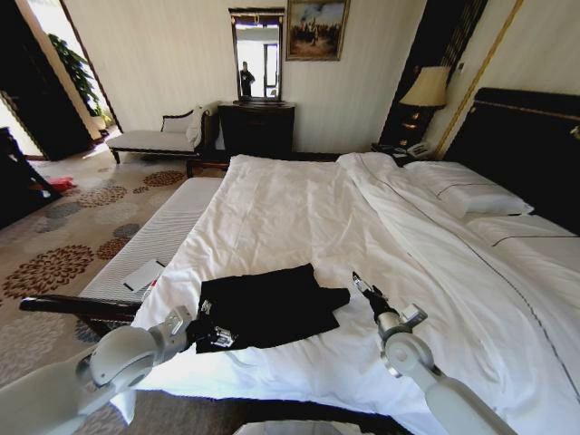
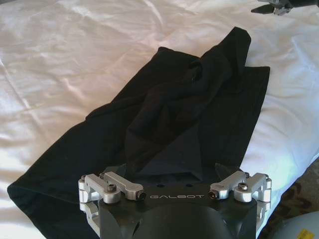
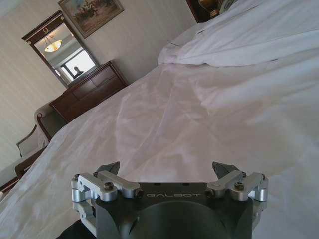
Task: Fold the clothes on the bed.
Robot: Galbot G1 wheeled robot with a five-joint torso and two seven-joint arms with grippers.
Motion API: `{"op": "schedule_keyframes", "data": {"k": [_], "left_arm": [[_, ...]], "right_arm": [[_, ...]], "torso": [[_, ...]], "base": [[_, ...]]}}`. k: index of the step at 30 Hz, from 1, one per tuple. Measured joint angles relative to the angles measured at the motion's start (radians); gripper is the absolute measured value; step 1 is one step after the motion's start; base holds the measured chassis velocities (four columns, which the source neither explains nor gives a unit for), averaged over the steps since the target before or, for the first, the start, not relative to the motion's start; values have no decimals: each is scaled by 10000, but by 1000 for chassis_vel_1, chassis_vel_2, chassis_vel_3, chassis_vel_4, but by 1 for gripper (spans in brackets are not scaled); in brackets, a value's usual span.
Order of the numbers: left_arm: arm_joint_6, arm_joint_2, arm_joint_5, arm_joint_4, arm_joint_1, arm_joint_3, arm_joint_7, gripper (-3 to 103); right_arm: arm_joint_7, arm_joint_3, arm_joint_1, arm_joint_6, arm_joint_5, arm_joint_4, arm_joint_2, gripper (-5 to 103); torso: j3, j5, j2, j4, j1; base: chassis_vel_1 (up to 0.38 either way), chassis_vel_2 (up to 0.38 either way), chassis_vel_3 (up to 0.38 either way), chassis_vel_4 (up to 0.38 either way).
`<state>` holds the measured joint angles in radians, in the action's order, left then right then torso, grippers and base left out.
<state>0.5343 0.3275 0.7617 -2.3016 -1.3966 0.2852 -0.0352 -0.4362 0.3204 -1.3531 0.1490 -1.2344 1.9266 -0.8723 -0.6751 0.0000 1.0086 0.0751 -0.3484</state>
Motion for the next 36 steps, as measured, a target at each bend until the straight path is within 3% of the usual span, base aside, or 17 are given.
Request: {"op": "schedule_keyframes", "data": {"k": [5, 9, 10, 12, 22, 36], "left_arm": [[18, -126, -633, 282, 912, -880, -107, 100], [-574, -479, -2023, 279, 1206, -1196, -644, 100], [-574, -479, -2023, 279, 1206, -1196, -644, 100], [-1150, -715, -2838, 269, 1223, -1198, -964, 100], [-1829, -996, -4319, 490, 1303, -1891, -1452, 100], [-1955, -168, -4839, 1214, 1509, -2570, -1436, 100]], "right_arm": [[-8, -102, 96, 0, 17, -65, -21, 100], [-140, -538, 561, -19, 16, -214, -59, 100], [-140, -538, 561, -19, 16, -214, -59, 100], [-160, -766, 815, -26, 16, -329, -92, 100], [-168, -941, 1117, -39, 78, -589, -328, 100], [-164, -1420, 1715, -51, 72, -984, -416, 100]], "torso": [[0, -1, 0, 2, 2], [0, 0, 0, -2, 0], [0, 0, 0, -2, 0], [0, 1, 0, -2, 1], [0, 0, 0, 1, 1], [0, 0, 0, 0, 0]], "base": [[0, 0, 0, 0], [0, 0, 0, 0], [0, 0, 0, 0], [0, 0, 0, 0], [0, 0, 0, 0], [0, 0, 0, 0]]}}
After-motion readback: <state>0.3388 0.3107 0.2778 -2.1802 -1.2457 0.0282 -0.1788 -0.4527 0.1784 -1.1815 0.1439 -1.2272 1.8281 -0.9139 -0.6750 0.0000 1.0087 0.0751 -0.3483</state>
